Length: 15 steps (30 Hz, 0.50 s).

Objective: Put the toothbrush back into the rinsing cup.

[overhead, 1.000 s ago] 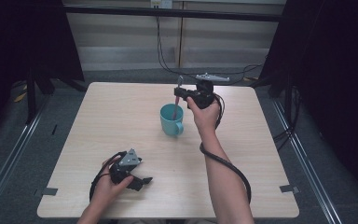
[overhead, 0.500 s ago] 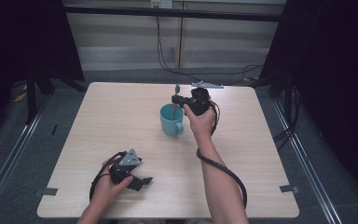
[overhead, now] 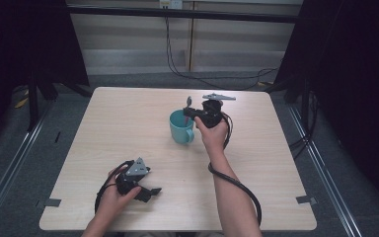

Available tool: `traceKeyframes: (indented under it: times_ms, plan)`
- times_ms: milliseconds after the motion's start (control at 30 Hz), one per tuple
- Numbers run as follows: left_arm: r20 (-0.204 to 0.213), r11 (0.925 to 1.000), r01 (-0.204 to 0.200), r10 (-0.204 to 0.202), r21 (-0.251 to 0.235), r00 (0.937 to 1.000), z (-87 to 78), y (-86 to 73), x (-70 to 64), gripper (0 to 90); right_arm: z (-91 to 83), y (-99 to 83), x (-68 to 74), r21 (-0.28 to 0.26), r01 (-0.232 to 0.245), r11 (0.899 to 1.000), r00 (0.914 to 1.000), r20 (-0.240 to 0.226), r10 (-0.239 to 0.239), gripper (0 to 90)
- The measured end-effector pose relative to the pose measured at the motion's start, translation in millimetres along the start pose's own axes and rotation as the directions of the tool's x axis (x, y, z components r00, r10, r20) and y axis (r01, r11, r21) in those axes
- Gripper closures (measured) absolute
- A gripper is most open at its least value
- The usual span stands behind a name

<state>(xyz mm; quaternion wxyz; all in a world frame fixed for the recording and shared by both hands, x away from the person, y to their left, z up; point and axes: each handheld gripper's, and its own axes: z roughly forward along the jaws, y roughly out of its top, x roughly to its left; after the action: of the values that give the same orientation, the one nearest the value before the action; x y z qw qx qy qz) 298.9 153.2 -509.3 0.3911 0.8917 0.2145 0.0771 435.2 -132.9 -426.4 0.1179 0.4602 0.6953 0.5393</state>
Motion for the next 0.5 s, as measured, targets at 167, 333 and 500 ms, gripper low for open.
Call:
traceKeyframes:
  times_ms: [167, 333, 500]
  plan:
    - [0.001, 1.0, 0.0, 0.0, -0.001, 1.0, 0.1, 0.0, 0.0, 14.4, -1.0, -3.6, -2.1, 0.001, -0.005, 1.0, 0.9999, 0.01, 0.005, 81.9]
    - [0.001, 1.0, 0.0, 0.0, -0.001, 1.0, 0.1, 0.0, -0.1, 14.4, -3.5, -5.4, -4.1, -0.003, -0.013, 1.0, 0.9995, 0.03, 0.013, 79.1]
    - [0.0, 1.0, 0.0, 0.0, -0.001, 1.0, 0.1, 0.0, -0.1, 14.4, -6.2, -6.7, -6.6, -0.007, -0.017, 1.0, 0.9989, 0.043, 0.018, 74.1]
